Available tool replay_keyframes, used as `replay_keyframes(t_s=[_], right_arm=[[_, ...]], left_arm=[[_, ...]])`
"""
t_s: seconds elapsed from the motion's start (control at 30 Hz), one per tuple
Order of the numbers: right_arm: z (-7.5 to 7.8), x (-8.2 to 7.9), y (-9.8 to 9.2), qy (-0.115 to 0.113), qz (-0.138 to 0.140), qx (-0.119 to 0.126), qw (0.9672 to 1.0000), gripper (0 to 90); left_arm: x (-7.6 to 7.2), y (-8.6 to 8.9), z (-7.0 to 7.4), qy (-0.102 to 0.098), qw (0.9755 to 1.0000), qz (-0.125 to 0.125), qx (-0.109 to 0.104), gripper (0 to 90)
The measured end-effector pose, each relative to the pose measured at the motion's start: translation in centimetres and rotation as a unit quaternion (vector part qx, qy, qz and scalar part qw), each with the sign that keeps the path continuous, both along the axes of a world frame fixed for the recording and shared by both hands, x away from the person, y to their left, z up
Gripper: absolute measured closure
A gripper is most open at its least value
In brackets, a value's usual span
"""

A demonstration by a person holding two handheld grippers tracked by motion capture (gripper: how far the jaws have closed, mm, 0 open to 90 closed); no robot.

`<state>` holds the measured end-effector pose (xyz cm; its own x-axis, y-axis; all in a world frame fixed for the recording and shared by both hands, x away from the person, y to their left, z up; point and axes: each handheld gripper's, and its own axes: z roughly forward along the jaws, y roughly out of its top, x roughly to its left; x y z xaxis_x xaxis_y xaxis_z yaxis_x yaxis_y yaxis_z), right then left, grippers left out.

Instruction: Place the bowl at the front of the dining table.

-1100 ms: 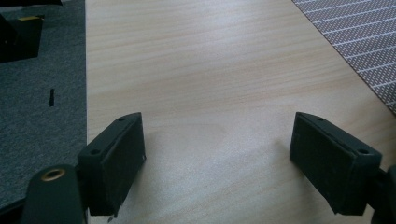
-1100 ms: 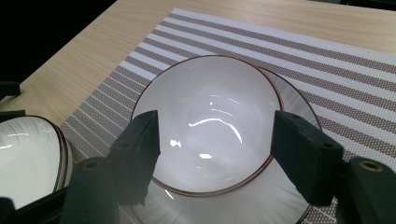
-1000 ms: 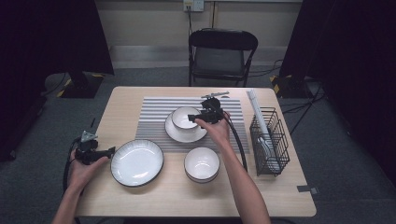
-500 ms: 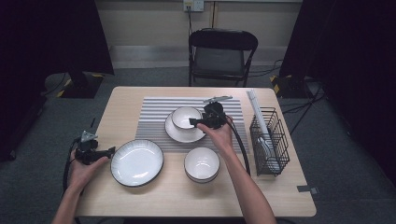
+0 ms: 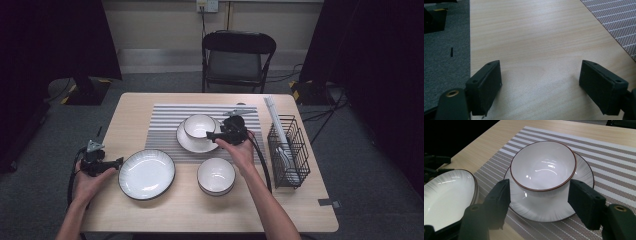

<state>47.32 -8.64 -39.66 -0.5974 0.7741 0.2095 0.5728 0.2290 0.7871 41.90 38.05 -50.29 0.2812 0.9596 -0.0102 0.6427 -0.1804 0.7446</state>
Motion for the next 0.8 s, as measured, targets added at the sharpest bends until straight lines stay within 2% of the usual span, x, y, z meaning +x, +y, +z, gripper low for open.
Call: replay_keyframes(t_s=[0.33, 0.8], right_arm=[[0.1, -1.8, -0.6, -0.009, 0.006, 0.017, 0.9998, 34.9], [-0.2, -3.8, -2.1, -0.014, 0.005, 0.019, 0.9997, 35.6]], left_arm=[[0.0, 0.0, 0.0, 0.000, 1.0000, 0.000, 0.000, 17.7], [0.0, 0.0, 0.0, 0.000, 1.0000, 0.000, 0.000, 17.7]])
